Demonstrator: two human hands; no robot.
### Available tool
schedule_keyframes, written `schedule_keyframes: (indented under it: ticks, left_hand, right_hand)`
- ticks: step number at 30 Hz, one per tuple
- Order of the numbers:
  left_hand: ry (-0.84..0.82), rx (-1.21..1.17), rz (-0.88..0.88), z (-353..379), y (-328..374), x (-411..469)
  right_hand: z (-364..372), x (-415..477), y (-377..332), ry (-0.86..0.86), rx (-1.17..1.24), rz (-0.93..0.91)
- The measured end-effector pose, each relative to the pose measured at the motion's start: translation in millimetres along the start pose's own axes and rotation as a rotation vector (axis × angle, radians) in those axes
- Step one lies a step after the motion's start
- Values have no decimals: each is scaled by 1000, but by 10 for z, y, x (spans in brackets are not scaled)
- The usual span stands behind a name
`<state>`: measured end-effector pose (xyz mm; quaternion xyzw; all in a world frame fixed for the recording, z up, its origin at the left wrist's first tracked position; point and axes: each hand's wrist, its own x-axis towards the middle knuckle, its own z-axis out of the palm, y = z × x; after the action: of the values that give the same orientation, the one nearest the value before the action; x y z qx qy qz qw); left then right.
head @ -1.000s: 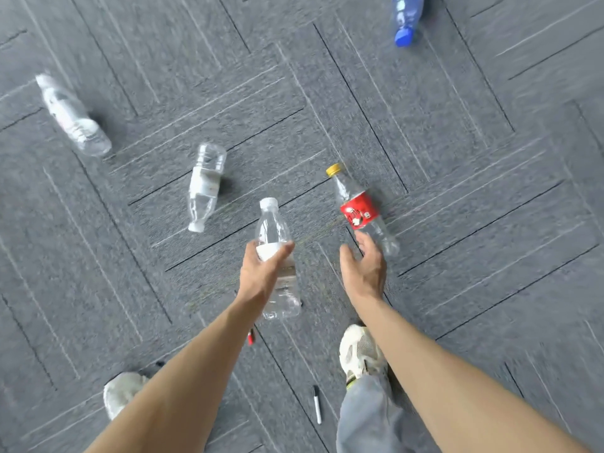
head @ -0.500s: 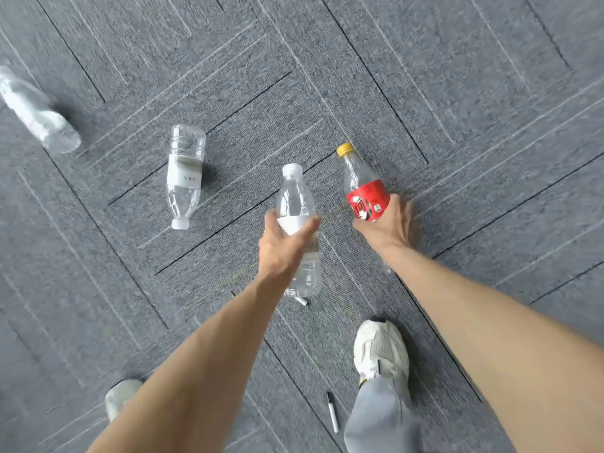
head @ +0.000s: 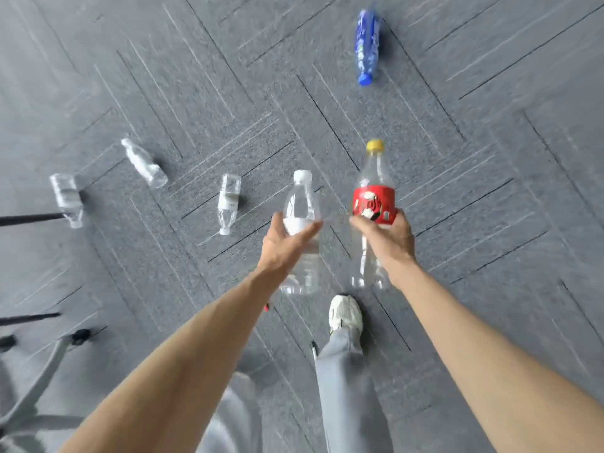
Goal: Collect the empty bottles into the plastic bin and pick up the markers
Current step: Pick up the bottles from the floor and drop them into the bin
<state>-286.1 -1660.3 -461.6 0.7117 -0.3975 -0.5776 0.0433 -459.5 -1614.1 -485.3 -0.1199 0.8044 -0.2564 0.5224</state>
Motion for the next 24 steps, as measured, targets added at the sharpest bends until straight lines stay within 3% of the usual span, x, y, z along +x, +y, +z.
schedule_keyframes:
  ticks: [6, 11, 17, 24]
  left_hand:
    - [57, -80, 9, -374, 678, -978]
    - [151, -163, 73, -888, 912, -1582]
    - [310, -308, 86, -1520, 802, -2306]
    - [492, -552, 117, -2268, 165, -3254]
  right_hand:
    - [-439, -1056, -883, 16, 23, -91]
    - [-413, -1924, -1281, -77, -68, -188]
    - [-290, -2763, -1709, -161, -114, -289]
    - [365, -3959, -1886, -430, -310, -508]
